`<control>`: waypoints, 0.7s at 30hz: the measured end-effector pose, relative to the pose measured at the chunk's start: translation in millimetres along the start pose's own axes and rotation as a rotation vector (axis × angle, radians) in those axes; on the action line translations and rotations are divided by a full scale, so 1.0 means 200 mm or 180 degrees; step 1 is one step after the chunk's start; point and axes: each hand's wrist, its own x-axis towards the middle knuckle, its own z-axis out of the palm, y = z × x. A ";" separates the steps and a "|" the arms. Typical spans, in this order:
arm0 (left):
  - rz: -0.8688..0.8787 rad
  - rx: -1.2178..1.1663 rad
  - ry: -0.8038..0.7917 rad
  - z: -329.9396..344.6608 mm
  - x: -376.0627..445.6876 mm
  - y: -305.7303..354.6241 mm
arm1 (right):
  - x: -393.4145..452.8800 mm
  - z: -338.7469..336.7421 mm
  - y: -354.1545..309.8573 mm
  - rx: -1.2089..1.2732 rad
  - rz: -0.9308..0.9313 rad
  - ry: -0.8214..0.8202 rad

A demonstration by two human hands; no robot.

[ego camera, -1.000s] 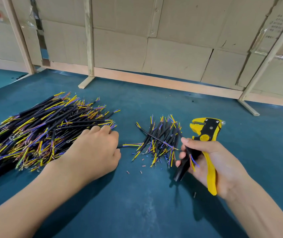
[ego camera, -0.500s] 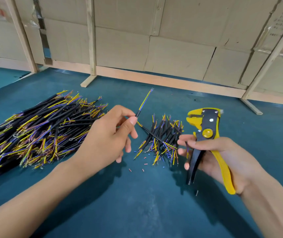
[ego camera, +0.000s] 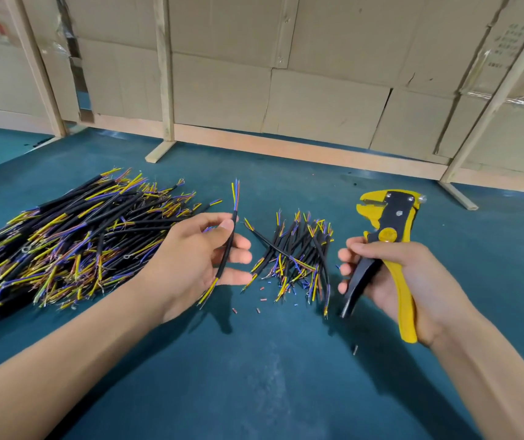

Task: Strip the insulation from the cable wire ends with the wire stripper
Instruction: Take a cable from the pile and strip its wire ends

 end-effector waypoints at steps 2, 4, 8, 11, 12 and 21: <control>-0.0094 -0.0417 -0.0096 0.02 0.00 0.01 | -0.01 0.02 0.00 0.0221 -0.0158 -0.0140; -0.0136 -0.0882 -0.0217 0.03 0.00 0.02 | -0.04 0.06 0.03 0.0243 -0.0291 -0.0275; -0.0103 -0.1358 -0.0390 0.03 0.00 0.02 | -0.09 0.17 0.13 0.0018 -0.0119 -0.0576; -0.0008 -0.1383 -0.0509 0.03 0.00 0.01 | -0.12 0.26 0.19 -0.0054 0.0122 -0.0796; 0.0019 -0.1368 -0.0532 0.03 -0.01 0.01 | -0.12 0.28 0.21 -0.0070 0.0160 -0.0832; 0.0160 -0.1193 -0.0740 0.07 -0.05 -0.02 | -0.13 0.28 0.20 -0.0043 0.0229 -0.0814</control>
